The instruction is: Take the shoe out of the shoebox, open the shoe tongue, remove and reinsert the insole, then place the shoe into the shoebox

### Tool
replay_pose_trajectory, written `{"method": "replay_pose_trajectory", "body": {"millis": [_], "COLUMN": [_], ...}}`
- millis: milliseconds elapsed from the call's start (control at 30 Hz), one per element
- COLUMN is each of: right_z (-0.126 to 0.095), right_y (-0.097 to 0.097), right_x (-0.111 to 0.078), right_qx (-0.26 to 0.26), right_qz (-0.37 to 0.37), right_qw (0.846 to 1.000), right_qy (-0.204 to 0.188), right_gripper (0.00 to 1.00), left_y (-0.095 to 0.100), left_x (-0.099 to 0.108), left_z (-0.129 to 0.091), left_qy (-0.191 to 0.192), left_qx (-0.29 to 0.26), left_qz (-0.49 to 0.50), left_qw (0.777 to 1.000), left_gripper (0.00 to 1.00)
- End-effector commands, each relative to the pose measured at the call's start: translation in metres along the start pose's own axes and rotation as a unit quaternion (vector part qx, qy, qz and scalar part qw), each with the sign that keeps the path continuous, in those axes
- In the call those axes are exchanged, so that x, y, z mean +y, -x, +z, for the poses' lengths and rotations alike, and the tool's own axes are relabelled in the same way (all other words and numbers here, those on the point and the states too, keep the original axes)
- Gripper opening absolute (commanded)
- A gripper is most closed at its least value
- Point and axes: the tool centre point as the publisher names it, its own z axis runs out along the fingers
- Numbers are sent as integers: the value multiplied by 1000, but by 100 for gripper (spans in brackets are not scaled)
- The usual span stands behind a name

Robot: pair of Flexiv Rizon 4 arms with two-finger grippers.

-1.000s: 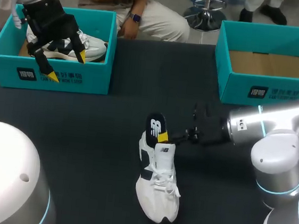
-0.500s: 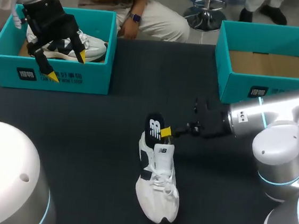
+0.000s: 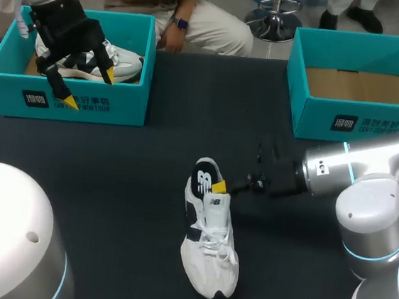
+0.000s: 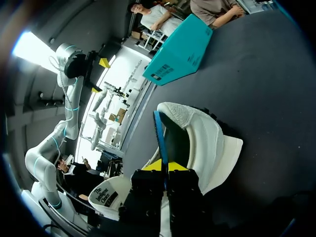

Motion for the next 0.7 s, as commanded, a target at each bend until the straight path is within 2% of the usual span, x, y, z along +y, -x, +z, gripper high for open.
{"method": "replay_pose_trajectory", "body": {"millis": [33, 400, 433, 567, 600, 700], "right_z": [9, 6, 5, 4, 4, 3], "right_y": [-1, 0, 0, 0, 0, 0], "right_x": [-13, -16, -14, -8, -7, -2], "right_qx": [-1, -3, -4, -6, -7, -8], "right_qz": [5, 12, 12, 9, 9, 4], "right_qw": [1000, 1000, 1000, 1000, 1000, 1000], "right_qy": [7, 12, 12, 12, 11, 9], "right_gripper": [0, 0, 3, 36, 40, 40], "left_y": [1, 1, 1, 1, 1, 1], "left_x": [0, 0, 0, 0, 0, 0], "left_z": [0, 0, 0, 0, 0, 0], "left_qy": [1, 1, 1, 1, 1, 1], "left_qx": [1, 1, 1, 1, 1, 1], "left_qz": [0, 0, 0, 0, 0, 0], "left_qw": [1000, 1000, 1000, 1000, 1000, 1000], "left_gripper": [100, 100, 100, 100, 100, 100]}}
